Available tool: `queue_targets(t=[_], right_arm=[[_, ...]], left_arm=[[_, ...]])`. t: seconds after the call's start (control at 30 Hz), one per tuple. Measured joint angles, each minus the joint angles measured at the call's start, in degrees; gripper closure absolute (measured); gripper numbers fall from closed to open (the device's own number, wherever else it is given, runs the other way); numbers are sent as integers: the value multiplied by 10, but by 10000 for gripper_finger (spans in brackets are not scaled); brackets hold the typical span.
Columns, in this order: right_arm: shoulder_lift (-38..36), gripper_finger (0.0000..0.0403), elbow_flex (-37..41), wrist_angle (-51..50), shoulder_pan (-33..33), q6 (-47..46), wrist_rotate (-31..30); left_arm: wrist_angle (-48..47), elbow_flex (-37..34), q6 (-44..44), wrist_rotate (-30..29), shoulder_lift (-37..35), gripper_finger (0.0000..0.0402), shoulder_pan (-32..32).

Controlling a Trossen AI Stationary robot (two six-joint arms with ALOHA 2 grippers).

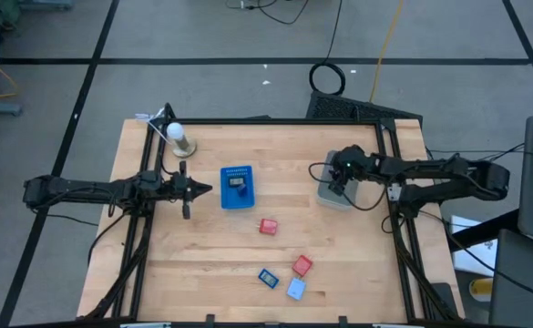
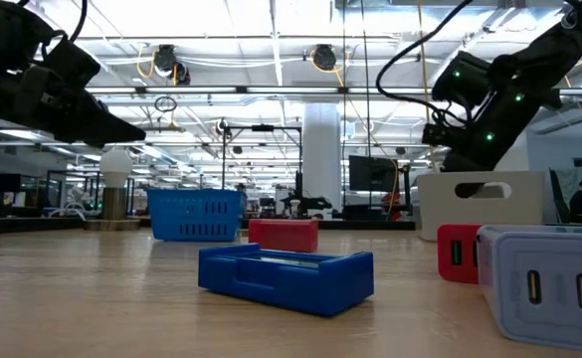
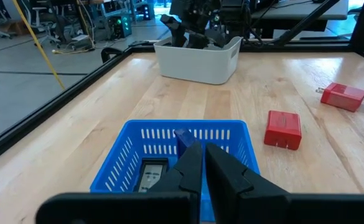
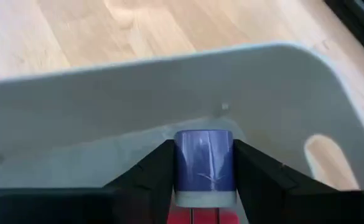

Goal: Pick & Place Office items
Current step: Put the purple charger adapter into the white bin, then put the top red charger adapter into the white bin

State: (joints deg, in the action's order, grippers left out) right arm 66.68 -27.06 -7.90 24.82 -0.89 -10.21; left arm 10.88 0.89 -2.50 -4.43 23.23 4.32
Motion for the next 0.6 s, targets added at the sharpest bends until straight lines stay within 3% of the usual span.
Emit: queue_targets(t=[0.27, 0.37, 0.6], right_arm=[[-13, 141, 2, -4, 0, 0, 0], [-28, 125, 2, -4, 0, 1, 1], [-108, 121, 2, -15, -1, 1, 90]], left_arm=[[-3, 0, 0, 0, 0, 378, 0], [-4, 0, 0, 0, 0, 378, 0], [-4, 0, 0, 0, 0, 378, 0]])
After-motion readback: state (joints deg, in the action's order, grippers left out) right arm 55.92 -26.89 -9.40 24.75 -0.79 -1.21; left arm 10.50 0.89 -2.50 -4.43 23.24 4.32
